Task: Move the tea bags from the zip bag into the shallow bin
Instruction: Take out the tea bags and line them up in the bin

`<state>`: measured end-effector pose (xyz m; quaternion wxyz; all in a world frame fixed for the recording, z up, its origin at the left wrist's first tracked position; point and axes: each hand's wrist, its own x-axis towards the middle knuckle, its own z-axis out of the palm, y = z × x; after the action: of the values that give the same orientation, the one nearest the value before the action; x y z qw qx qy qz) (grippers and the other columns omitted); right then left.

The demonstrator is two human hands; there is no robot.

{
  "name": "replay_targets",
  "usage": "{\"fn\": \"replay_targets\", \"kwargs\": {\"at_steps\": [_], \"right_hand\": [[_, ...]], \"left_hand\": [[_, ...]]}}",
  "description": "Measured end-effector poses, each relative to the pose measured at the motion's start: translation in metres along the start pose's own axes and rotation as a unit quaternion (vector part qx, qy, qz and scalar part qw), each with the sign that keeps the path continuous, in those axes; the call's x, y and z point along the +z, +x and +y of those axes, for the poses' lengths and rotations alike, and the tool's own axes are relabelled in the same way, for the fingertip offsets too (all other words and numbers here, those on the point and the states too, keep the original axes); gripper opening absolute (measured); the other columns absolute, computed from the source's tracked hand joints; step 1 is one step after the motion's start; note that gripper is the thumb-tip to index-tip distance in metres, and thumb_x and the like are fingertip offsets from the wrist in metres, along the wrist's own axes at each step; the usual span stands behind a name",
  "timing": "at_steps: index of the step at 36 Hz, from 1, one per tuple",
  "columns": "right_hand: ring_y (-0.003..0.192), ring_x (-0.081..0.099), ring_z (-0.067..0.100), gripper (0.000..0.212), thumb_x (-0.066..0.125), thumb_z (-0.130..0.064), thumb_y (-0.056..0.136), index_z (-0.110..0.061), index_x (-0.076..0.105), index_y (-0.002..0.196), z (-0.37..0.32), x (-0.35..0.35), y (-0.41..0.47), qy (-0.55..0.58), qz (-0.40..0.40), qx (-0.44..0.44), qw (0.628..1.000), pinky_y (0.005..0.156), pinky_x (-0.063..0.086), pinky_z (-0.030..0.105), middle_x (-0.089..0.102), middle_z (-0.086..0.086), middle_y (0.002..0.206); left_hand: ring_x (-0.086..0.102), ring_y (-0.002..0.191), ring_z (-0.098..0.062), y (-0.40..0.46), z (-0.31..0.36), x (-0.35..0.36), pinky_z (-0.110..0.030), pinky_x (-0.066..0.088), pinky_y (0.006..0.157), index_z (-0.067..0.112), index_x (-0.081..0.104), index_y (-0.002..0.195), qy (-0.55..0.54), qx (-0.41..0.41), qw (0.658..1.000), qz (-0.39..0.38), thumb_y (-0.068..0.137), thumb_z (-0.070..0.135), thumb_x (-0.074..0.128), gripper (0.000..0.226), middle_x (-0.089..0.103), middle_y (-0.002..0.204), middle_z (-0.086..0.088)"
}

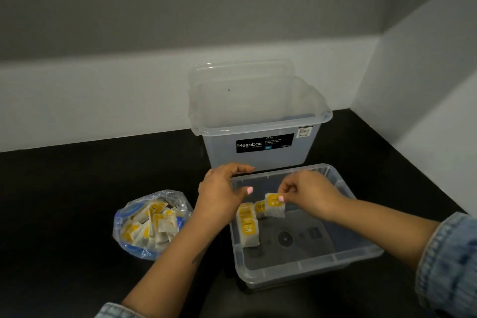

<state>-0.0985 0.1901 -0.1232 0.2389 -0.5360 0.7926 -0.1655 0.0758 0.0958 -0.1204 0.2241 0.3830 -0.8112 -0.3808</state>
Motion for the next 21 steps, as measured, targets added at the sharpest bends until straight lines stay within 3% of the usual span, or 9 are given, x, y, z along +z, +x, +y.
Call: {"fn": "replay_targets", "kwargs": {"at_steps": [6,13,21], "right_hand": [[0.090,0.064,0.013,0.014,0.058,-0.025,0.093,-0.024,0.070,0.101,0.005,0.030,0.013,-0.102,-0.007,0.008,0.995,0.083,0.054,0.030,0.069,-0.002,0.101],[0.086,0.062,0.014,0.012,0.058,-0.027,0.093,-0.026,0.070,0.096,0.005,0.047,0.021,-0.128,0.005,0.003,0.992,0.074,0.050,0.026,0.069,-0.003,0.099],[0.092,0.064,0.017,0.019,0.053,-0.030,0.095,-0.029,0.067,0.108,0.005,0.050,0.023,-0.179,0.026,-0.016,0.983,0.075,0.050,0.027,0.069,-0.002,0.104]], "left_hand": [[0.044,0.124,-0.013,-0.004,-0.004,-0.002,-0.047,0.038,0.104,0.057,0.048,0.083,0.036,-0.006,0.999,0.000,0.080,0.016,0.072,0.048,0.057,0.119,0.016],[0.042,0.124,-0.013,-0.009,-0.006,-0.005,-0.046,0.036,0.105,0.055,0.047,0.086,0.041,-0.016,0.999,-0.009,0.081,0.018,0.071,0.045,0.055,0.121,0.016],[0.042,0.124,-0.013,-0.009,-0.007,-0.007,-0.046,0.036,0.105,0.054,0.047,0.089,0.040,-0.019,0.999,-0.018,0.081,0.019,0.071,0.043,0.055,0.122,0.015]]}}
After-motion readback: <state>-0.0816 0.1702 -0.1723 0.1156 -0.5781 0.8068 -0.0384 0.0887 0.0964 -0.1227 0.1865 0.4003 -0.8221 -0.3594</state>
